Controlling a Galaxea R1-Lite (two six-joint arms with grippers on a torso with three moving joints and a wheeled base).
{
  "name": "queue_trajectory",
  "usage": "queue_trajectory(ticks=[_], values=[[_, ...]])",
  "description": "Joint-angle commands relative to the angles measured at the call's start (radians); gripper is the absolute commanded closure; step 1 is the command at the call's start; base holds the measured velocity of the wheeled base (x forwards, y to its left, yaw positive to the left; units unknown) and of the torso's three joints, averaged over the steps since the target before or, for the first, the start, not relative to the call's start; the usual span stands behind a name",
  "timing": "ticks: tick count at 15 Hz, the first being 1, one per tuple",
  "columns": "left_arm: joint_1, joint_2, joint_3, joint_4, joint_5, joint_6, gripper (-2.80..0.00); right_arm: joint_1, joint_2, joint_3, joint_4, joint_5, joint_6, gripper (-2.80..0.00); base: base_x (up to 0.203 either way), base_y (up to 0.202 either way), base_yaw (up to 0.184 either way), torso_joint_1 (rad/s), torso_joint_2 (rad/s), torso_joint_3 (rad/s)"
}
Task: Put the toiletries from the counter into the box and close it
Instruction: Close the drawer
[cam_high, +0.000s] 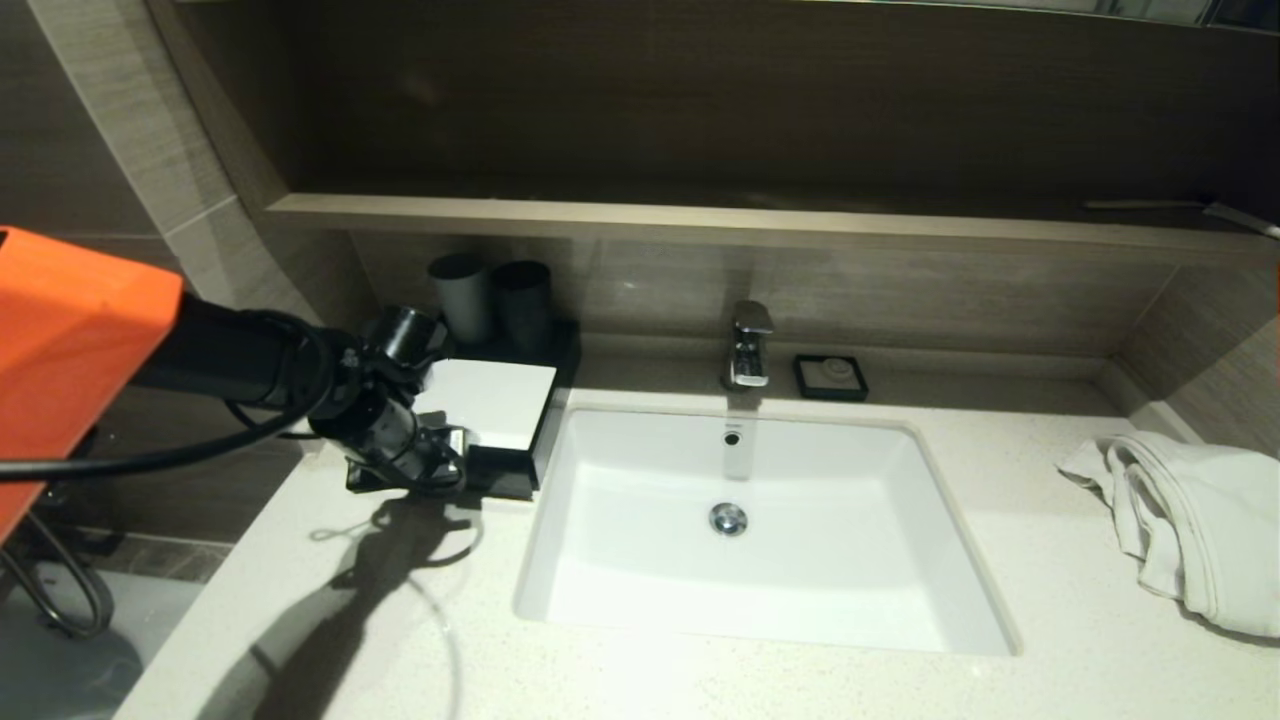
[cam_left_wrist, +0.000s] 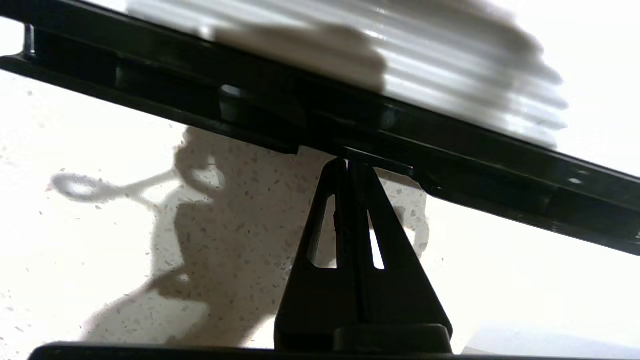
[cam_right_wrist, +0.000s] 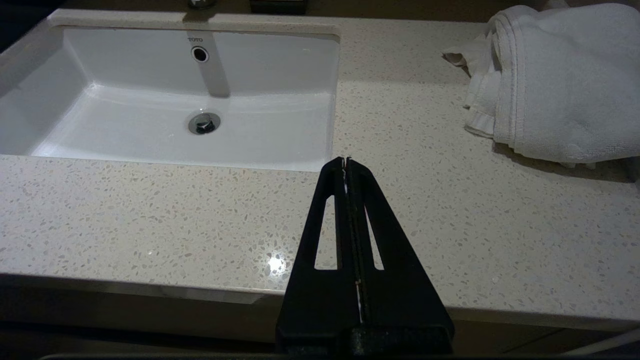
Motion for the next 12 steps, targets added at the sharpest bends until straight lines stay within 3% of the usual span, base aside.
queue_trajectory(ticks=[1,12], values=[[0.000,-0.001,-0.008,0.001,0.001,-0.003,0.00,0.000,0.000,0.000,0.000,0.000,0.000,0.00,0.000,0.000,0.000,0.000,0.00,0.000],[0.000,-0.001,-0.025,-0.010,0.002,-0.035,0.00,0.000,0.000,0.000,0.000,0.000,0.000,0.00,0.000,0.000,0.000,0.000,0.00,0.000]])
